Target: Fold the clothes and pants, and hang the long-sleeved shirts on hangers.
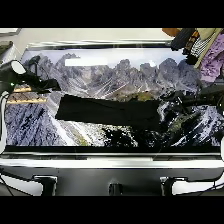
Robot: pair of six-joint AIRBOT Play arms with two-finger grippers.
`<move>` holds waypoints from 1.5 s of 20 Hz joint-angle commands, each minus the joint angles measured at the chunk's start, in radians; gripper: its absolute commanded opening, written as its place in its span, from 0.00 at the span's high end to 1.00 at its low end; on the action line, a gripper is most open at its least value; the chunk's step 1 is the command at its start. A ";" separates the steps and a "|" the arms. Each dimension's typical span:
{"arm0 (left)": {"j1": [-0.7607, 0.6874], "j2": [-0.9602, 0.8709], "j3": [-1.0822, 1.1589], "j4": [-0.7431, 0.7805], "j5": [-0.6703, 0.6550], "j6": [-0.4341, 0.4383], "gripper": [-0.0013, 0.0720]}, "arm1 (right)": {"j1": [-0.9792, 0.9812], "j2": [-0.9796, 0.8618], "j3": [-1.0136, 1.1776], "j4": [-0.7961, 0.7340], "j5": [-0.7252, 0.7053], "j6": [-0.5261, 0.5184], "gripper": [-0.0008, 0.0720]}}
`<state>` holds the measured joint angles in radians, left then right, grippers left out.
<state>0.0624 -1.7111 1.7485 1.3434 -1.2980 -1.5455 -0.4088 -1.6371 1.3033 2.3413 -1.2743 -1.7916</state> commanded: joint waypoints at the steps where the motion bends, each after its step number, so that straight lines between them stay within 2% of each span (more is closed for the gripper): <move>1: -0.002 0.074 0.019 0.051 -0.074 -0.012 0.00 | -0.021 -0.118 0.011 0.129 -0.117 -0.109 0.04; 5: -0.002 0.107 0.018 0.050 -0.094 -0.019 0.00 | 0.047 -0.214 0.011 0.126 -0.113 -0.136 0.04; 11: -0.002 0.107 0.018 0.049 -0.112 -0.027 0.00 | 0.134 -0.232 0.011 0.090 -0.048 -0.142 0.04; 12: -0.002 0.107 0.018 0.049 -0.112 -0.027 0.00 | 0.148 -0.232 0.011 0.088 -0.051 -0.140 0.05; 13: -0.002 0.107 0.018 0.049 -0.112 -0.026 0.00 | 0.159 -0.232 0.011 0.082 -0.053 -0.138 0.10; 14: -0.002 0.106 0.018 0.048 -0.112 -0.027 0.00 | 0.172 -0.232 0.011 0.077 -0.052 -0.138 0.25; 15: -0.002 0.105 0.018 0.048 -0.112 -0.027 0.00 | 0.178 -0.230 0.011 0.074 -0.048 -0.138 0.45; 16: -0.002 0.102 0.017 0.041 -0.112 -0.027 0.00 | 0.182 -0.224 0.012 0.074 -0.044 -0.128 0.73; 17: -0.002 0.095 0.017 0.019 -0.112 -0.026 0.01 | 0.182 -0.210 0.013 0.075 -0.040 -0.119 0.86; 18: -0.003 0.085 0.016 -0.021 -0.112 -0.026 0.16 | 0.182 -0.183 0.013 0.072 -0.029 -0.106 0.95; 19: -0.006 0.070 0.010 -0.074 -0.109 -0.027 0.67 | 0.182 -0.148 0.014 0.070 -0.018 -0.078 0.95; 20: -0.013 0.051 -0.002 -0.117 -0.097 -0.037 0.95 | 0.182 -0.113 0.025 0.056 -0.023 -0.046 0.95; 22: -0.053 0.003 -0.034 -0.187 -0.048 -0.132 0.96 | 0.182 -0.050 0.086 0.004 -0.088 0.008 0.95; 25: -0.182 -0.079 -0.089 -0.320 0.085 -0.143 0.96 | 0.182 0.008 0.212 -0.089 -0.193 0.122 0.95; 30: -0.491 -0.250 -0.086 -0.607 0.375 -0.185 0.96 | 0.182 0.071 0.343 -0.099 -0.295 0.234 0.95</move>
<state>-0.2733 -1.8725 1.6672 0.9360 -1.1118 -1.6978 -0.2279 -1.6054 1.5776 2.2650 -1.5017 -1.6444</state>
